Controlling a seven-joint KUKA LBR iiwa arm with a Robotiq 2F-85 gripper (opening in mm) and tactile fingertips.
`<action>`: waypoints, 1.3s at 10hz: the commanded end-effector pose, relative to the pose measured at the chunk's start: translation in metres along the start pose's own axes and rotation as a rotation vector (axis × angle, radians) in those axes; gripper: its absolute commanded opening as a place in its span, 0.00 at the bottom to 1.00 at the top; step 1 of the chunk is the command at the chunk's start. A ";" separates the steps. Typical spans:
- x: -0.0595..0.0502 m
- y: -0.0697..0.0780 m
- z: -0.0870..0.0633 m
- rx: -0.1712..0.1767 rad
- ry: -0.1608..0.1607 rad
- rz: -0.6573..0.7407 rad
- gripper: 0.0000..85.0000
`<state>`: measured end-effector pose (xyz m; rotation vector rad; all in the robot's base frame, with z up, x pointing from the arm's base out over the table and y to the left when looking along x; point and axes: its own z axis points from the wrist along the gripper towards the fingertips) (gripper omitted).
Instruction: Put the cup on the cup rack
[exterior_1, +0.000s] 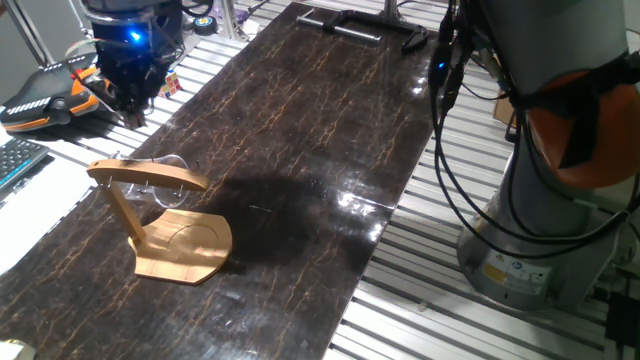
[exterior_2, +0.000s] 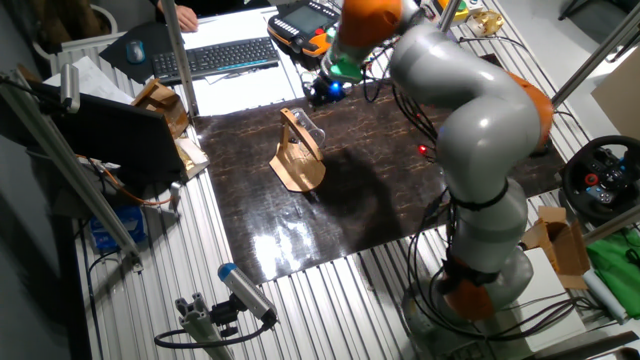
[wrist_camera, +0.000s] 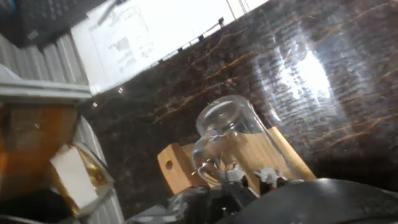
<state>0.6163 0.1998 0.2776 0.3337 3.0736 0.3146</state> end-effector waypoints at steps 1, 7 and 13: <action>-0.001 -0.004 -0.001 0.125 0.001 -0.100 0.01; -0.011 -0.063 -0.005 0.129 -0.003 -0.219 0.01; -0.017 -0.058 -0.001 0.105 -0.016 -0.202 0.01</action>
